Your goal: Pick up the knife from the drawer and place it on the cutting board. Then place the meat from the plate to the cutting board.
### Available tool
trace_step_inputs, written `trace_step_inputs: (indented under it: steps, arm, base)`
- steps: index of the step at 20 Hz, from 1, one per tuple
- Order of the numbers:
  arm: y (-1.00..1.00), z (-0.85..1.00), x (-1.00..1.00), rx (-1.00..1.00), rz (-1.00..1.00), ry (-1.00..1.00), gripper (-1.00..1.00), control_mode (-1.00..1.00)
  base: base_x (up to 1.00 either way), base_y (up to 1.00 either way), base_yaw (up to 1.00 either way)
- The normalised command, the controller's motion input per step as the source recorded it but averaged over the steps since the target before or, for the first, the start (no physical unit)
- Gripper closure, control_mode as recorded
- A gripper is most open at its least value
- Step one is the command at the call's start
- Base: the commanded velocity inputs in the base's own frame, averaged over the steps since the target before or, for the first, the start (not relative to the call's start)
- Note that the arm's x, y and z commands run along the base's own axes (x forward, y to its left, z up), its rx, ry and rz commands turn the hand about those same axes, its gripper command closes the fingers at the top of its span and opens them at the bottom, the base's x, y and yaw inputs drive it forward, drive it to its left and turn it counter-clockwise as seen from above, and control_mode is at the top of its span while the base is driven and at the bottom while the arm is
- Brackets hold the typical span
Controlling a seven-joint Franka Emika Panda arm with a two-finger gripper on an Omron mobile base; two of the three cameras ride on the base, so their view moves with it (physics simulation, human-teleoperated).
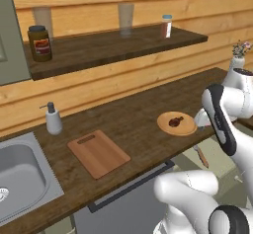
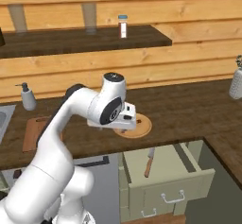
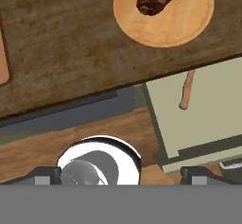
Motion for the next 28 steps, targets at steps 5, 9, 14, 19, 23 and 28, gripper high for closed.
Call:
trace_step_inputs:
  steps: [5, 9, 14, 19, 23, 28]
  arm:
    - [-1.00, -0.80, 0.02, 0.00, 0.28, 0.04, -1.00, -1.00]
    - [-1.00, -0.97, 0.25, 0.00, 0.29, 0.05, -1.00, -1.00]
    - [-0.98, -0.61, 0.33, 0.00, 0.21, 0.02, -1.00, -1.00]
    - [-0.62, -0.29, 0.47, 0.00, 0.05, 0.04, -1.00, -1.00]
    - [-0.42, -0.63, 0.74, 0.00, 0.00, 0.11, -1.00, -1.00]
    - [-0.08, -0.55, 0.66, 0.03, 0.00, 0.10, -1.00, -1.00]
  base:
    - [0.00, 0.00, 0.00]
    - [0.00, 0.00, 0.00]
    - [0.00, 0.00, 0.00]
    - [0.00, 0.00, 0.00]
    - [0.00, 0.00, 0.00]
    - [0.00, 0.00, 0.00]
